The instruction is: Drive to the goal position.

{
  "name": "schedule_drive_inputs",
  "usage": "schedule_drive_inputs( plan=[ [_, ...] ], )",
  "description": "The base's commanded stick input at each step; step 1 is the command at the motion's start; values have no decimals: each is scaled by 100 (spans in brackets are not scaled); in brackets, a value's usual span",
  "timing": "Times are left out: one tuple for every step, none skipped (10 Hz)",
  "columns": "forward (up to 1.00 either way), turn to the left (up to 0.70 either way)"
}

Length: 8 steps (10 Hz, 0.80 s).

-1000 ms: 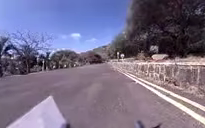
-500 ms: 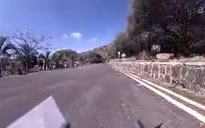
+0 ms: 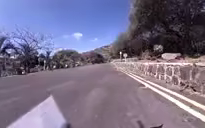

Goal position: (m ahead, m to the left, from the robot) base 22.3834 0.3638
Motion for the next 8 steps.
schedule_drive_inputs(
  plan=[
    [50, -43],
    [50, -32],
    [50, -8],
    [50, -21],
    [50, -50],
    [50, -50],
    [50, -50],
    [50, -10]
  ],
)
